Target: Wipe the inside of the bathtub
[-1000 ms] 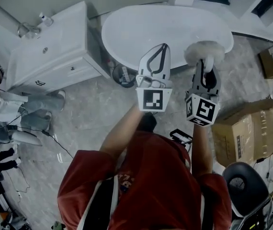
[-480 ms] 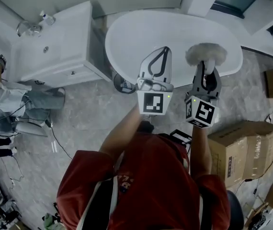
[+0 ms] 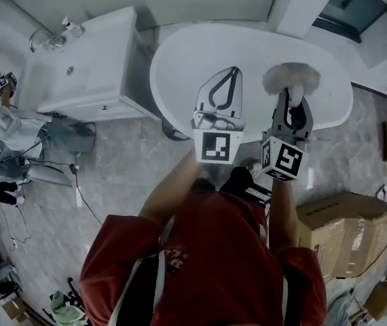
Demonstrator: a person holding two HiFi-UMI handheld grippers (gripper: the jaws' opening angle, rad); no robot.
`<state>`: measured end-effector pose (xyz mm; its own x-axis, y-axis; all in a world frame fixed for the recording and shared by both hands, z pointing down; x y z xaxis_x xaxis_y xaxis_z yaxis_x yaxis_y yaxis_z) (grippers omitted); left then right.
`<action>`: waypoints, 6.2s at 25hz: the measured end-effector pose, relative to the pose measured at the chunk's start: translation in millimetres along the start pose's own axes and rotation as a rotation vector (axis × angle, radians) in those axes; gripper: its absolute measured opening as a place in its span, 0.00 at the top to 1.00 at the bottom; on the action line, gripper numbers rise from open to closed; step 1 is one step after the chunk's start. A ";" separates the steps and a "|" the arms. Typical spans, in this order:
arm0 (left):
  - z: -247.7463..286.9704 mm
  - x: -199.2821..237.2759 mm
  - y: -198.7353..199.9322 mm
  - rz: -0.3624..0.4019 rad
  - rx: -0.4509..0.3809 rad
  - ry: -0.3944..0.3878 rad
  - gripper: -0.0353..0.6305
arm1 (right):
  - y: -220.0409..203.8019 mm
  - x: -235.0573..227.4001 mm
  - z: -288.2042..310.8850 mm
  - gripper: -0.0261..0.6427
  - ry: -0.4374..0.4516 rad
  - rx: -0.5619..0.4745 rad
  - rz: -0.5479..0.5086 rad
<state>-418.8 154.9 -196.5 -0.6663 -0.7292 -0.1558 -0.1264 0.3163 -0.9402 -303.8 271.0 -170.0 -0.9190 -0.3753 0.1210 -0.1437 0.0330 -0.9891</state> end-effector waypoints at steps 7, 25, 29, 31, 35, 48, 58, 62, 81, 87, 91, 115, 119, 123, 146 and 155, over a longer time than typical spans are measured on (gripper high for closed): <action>68.2 -81.9 -10.9 -0.019 0.003 0.033 0.92 | -20.6 -107.3 24.5 0.82 0.004 0.009 -0.003; 188.5 -202.2 -60.4 -0.027 0.037 -0.031 0.92 | -70.1 -262.7 75.4 0.82 -0.063 0.096 -0.021; 207.5 -212.6 -79.1 -0.096 0.048 -0.067 0.92 | -79.4 -269.6 93.5 0.82 -0.085 0.113 -0.032; 216.4 -222.3 -85.8 -0.110 0.055 -0.079 0.92 | -85.9 -278.3 97.8 0.82 -0.093 0.126 -0.036; 240.7 -248.1 -97.8 -0.088 0.056 -0.113 0.92 | -104.1 -311.8 110.7 0.82 -0.118 0.141 -0.006; 353.8 -409.4 -192.2 -0.062 0.155 -0.029 0.92 | -229.2 -508.7 169.7 0.82 -0.055 0.205 0.004; 406.0 -515.0 -339.5 -0.094 0.264 0.042 0.92 | -420.0 -610.7 226.5 0.82 -0.007 0.325 0.069; 408.8 -538.0 -406.4 -0.066 0.297 0.041 0.92 | -511.3 -629.3 250.8 0.82 0.020 0.364 0.097; 394.3 -578.3 -616.3 -0.025 0.363 0.067 0.92 | -746.9 -669.3 323.0 0.82 -0.036 0.465 0.087; 390.0 -577.9 -630.5 -0.011 0.377 0.073 0.92 | -752.4 -663.8 329.1 0.82 -0.068 0.449 0.101; 392.8 -572.5 -633.8 -0.016 0.380 0.080 0.92 | -751.2 -661.9 332.3 0.82 -0.067 0.442 0.093; 338.2 -363.6 -662.4 -0.046 0.430 0.218 0.92 | -732.8 -518.3 396.9 0.82 -0.117 0.438 0.178; 327.1 -319.8 -657.4 -0.057 0.441 0.252 0.92 | -717.9 -466.1 413.4 0.82 -0.069 0.434 0.158; 311.2 -264.4 -656.0 -0.041 0.433 0.273 0.92 | -707.9 -395.5 432.4 0.82 -0.013 0.430 0.152; 158.6 69.3 -675.4 0.011 0.517 0.514 0.92 | -653.4 15.6 524.3 0.82 0.240 0.372 0.124; 146.7 102.7 -674.3 0.018 0.504 0.573 0.92 | -641.4 67.2 542.3 0.82 0.277 0.346 0.147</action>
<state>-294.2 -222.3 377.0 -0.9596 -0.2544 -0.1203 0.1473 -0.0897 -0.9850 -74.2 -277.8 426.8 -0.9907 -0.1262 -0.0508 0.0826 -0.2609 -0.9618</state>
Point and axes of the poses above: the fingertips, and each gripper's own axes: z forward along the fingers, x to its left, y out of its top, the point moved 6 cm from there along -z, backward along the fingers, and after that the axes turned 12 degrees about y, right-handed, at the moved point
